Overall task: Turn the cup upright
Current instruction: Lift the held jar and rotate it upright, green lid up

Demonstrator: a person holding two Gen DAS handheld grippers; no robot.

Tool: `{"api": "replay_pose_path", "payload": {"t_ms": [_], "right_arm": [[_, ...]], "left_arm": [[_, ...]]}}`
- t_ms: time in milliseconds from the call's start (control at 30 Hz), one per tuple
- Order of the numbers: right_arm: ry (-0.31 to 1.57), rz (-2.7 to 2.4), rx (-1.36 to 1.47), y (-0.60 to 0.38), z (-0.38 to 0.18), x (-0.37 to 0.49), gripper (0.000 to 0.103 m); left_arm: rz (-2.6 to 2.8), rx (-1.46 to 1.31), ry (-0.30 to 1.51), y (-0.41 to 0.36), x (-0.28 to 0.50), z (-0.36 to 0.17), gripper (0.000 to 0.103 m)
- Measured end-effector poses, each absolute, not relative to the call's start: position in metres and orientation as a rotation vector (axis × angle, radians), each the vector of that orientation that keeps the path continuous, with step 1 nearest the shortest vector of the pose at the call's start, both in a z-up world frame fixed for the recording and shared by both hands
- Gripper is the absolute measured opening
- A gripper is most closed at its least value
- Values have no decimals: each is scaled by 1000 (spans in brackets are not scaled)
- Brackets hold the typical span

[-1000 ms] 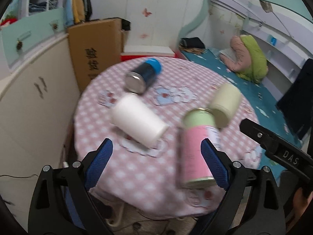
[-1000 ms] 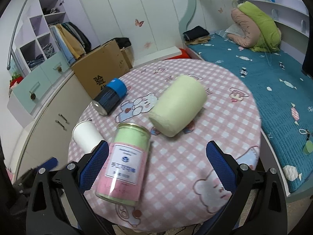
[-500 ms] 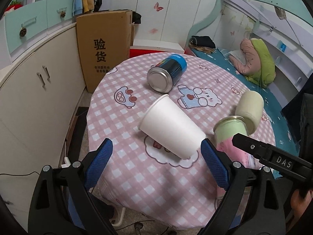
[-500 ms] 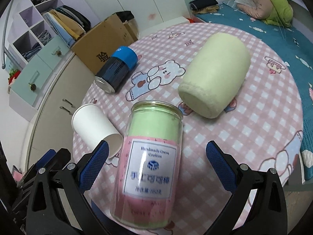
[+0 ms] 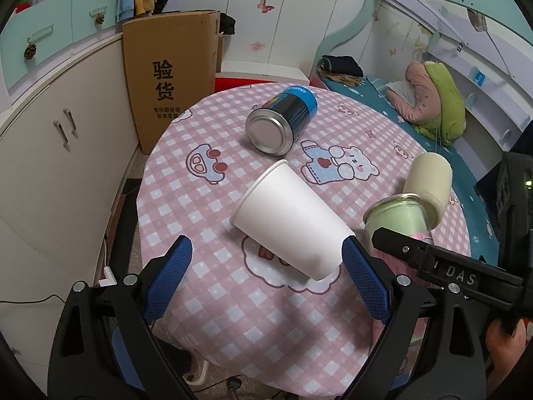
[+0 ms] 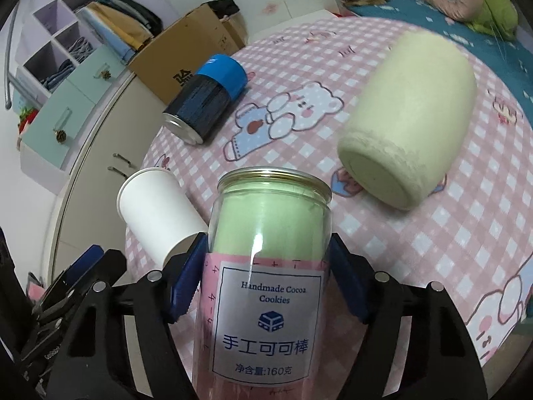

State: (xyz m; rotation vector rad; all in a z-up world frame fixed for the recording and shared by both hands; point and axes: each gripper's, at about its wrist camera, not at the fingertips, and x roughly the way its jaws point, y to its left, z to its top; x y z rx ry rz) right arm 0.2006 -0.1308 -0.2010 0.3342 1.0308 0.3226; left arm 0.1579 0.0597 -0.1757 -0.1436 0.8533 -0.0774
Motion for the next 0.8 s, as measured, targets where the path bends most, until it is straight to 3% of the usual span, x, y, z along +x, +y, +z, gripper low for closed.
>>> {"api": "replay_pose_path", "payload": {"t_ms": [800], "right_arm": [[732, 234, 16, -110, -150, 194, 68]], "left_arm": [[-55, -168, 823, 59, 165, -165, 92]]}}
